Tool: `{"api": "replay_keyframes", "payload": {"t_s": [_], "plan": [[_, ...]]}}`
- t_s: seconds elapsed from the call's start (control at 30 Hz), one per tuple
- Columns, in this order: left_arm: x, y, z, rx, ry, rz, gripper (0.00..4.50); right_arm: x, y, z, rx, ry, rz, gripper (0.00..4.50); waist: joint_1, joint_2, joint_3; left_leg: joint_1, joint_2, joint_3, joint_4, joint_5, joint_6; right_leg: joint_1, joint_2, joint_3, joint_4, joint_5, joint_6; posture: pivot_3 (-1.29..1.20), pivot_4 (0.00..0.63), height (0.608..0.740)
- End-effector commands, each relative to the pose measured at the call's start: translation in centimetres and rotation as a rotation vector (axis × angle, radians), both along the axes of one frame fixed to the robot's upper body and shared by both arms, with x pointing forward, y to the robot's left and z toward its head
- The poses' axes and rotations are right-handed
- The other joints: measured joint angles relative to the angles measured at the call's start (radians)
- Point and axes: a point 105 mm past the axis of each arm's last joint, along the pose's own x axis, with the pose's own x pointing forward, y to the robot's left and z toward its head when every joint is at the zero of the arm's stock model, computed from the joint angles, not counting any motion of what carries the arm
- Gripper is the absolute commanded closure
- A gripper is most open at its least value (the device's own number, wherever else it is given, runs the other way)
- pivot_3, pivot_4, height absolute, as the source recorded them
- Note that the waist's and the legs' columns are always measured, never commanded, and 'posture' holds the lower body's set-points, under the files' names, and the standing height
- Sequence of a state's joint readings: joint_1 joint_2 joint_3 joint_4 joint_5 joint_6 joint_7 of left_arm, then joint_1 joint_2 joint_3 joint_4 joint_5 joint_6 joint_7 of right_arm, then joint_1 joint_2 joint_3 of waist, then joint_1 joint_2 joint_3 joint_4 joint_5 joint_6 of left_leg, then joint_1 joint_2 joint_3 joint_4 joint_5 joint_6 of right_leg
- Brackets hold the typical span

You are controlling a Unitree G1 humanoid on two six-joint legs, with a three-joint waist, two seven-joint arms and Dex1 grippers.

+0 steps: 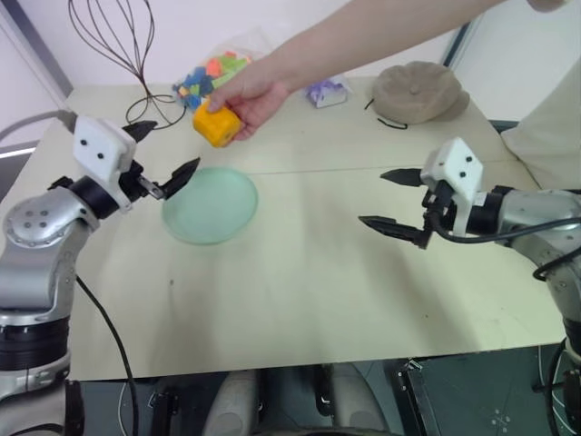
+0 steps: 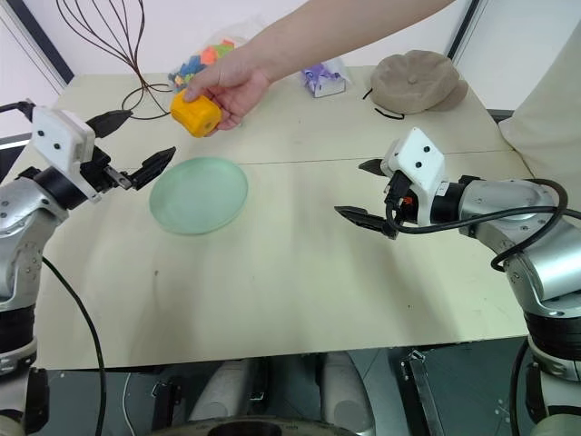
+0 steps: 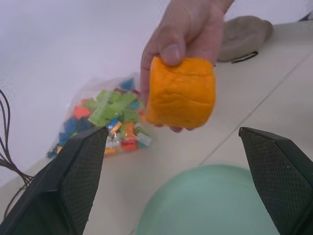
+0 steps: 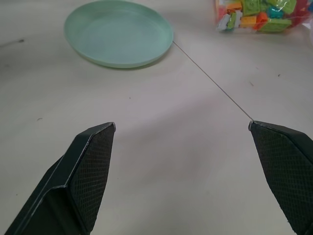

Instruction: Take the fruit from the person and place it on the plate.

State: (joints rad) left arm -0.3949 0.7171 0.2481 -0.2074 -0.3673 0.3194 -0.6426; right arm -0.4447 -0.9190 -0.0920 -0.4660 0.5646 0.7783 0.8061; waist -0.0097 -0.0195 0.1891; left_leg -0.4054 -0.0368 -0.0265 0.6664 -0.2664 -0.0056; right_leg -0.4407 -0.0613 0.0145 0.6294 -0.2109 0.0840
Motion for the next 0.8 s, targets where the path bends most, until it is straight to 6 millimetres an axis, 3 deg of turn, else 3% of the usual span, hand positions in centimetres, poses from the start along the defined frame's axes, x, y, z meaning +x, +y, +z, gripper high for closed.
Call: {"api": "replay_keyframes", "payload": {"t_s": [0.03, 0.6, 0.8], "plan": [[0.6, -0.1, 1.2, -0.007, -0.070, 0.017, 0.00, -0.4, 0.4, 1.3, 0.012, -0.055, 0.019, 0.03, 0.000, 0.000, 0.000, 0.000, 0.000, 0.000, 0.000, 0.000, 0.000, 0.000, 0.000, 0.000, 0.000, 0.000, 0.000, 0.00, 0.150, 0.740], [3.3, -2.0, 0.8, 0.002, -0.068, -0.067, 0.00, -1.3, 1.3, 1.2, 0.034, -0.048, 0.027, 0.03, 0.001, 0.000, 0.000, 0.000, 0.000, 0.000, 0.000, 0.000, 0.000, 0.000, 0.000, 0.000, 0.001, 0.000, 0.000, 0.00, 0.150, 0.740], [3.9, -2.4, 0.9, 0.010, -0.082, -0.087, 0.00, -2.1, 2.7, 1.1, 0.088, -0.025, 0.081, 0.03, 0.001, -0.001, 0.000, 0.000, 0.000, 0.000, 0.001, 0.000, 0.000, 0.000, 0.000, 0.000, 0.001, 0.001, 0.001, 0.00, 0.150, 0.740]]}}
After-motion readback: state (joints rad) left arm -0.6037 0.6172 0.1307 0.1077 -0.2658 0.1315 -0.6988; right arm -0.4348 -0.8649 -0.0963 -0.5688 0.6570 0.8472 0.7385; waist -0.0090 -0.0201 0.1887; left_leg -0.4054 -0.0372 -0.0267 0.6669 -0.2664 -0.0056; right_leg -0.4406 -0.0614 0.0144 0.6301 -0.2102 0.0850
